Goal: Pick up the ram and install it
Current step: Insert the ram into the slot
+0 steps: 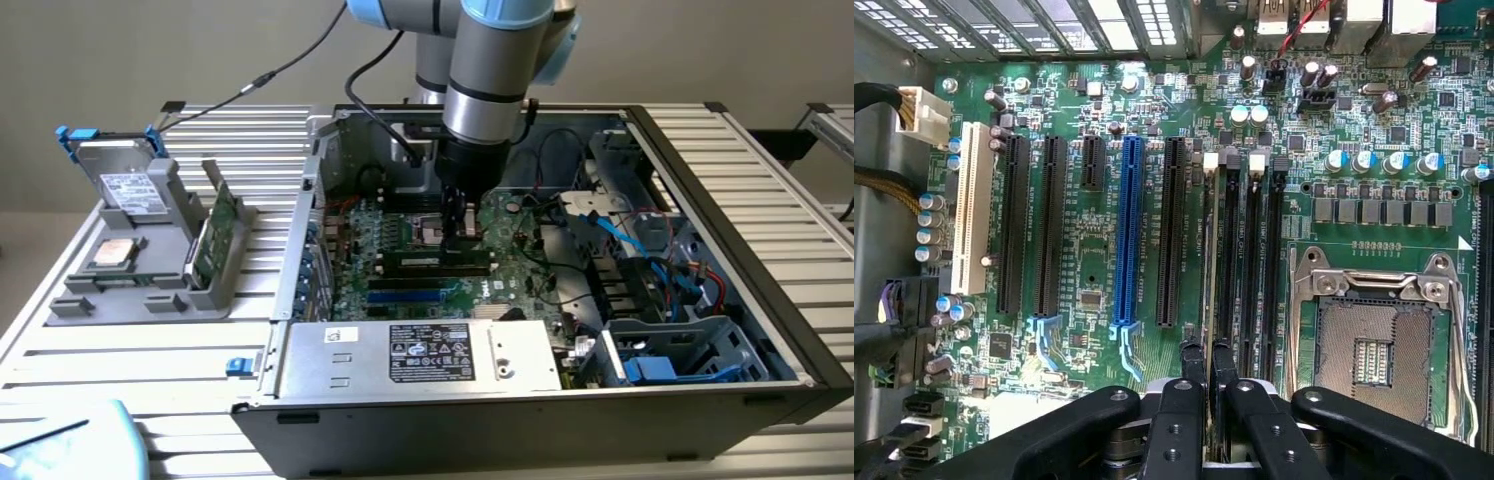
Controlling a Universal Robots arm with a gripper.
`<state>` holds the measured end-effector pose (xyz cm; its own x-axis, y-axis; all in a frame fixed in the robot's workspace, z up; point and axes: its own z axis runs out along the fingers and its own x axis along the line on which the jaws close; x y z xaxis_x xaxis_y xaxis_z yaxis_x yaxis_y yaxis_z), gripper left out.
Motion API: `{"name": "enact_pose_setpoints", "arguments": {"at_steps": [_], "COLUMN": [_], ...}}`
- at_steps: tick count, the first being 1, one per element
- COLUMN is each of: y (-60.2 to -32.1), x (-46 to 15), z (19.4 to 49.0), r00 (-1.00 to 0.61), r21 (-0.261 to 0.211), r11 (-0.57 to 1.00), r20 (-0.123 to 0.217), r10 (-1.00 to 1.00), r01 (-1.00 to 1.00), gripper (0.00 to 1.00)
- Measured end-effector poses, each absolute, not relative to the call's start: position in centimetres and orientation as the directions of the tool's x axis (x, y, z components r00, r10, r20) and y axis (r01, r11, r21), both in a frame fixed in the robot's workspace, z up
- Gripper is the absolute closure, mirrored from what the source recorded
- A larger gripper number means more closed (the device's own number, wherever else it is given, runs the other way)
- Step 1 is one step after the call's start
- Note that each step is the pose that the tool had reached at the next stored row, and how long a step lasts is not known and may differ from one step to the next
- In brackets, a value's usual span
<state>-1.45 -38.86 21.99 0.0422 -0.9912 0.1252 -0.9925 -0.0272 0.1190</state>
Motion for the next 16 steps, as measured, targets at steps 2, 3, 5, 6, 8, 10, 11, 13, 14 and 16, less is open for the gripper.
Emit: {"name": "enact_pose_setpoints", "arguments": {"at_steps": [2,3,5,6,8,10,11,13,14,16], "y": [-38.85,-38.85,-38.85,-38.85,-38.85,-38.85,-38.85,-38.82,-38.80,-38.72], "x": [-1.46,-1.46,-1.46,-1.46,-1.46,-1.46,-1.46,-1.46,-1.47,-1.47], "z": [21.98,21.98,21.97,21.95,21.91,21.86,21.84,21.83,21.82,21.82], "r00": [0.042,0.042,0.042,0.042,0.042,0.042,0.042,0.042,0.042,0.042], "r21": [0.119,0.119,0.119,0.119,0.119,0.119,0.119,0.119,0.119,0.119], "r11": [-0.027,-0.027,-0.027,-0.027,-0.027,-0.026,-0.026,-0.026,-0.026,-0.026], "r20": [0.126,0.127,0.127,0.128,0.128,0.130,0.131,0.132,0.132,0.133], "r10": [-0.991,-0.991,-0.991,-0.991,-0.991,-0.991,-0.991,-0.990,-0.990,-0.990], "r01": [-0.993,-0.993,-0.993,-0.993,-0.993,-0.993,-0.993,-0.993,-0.993,-0.993], "gripper": [0.86,0.86,0.86,0.86,0.86,0.86,0.86,0.86,0.86,0.86]}}
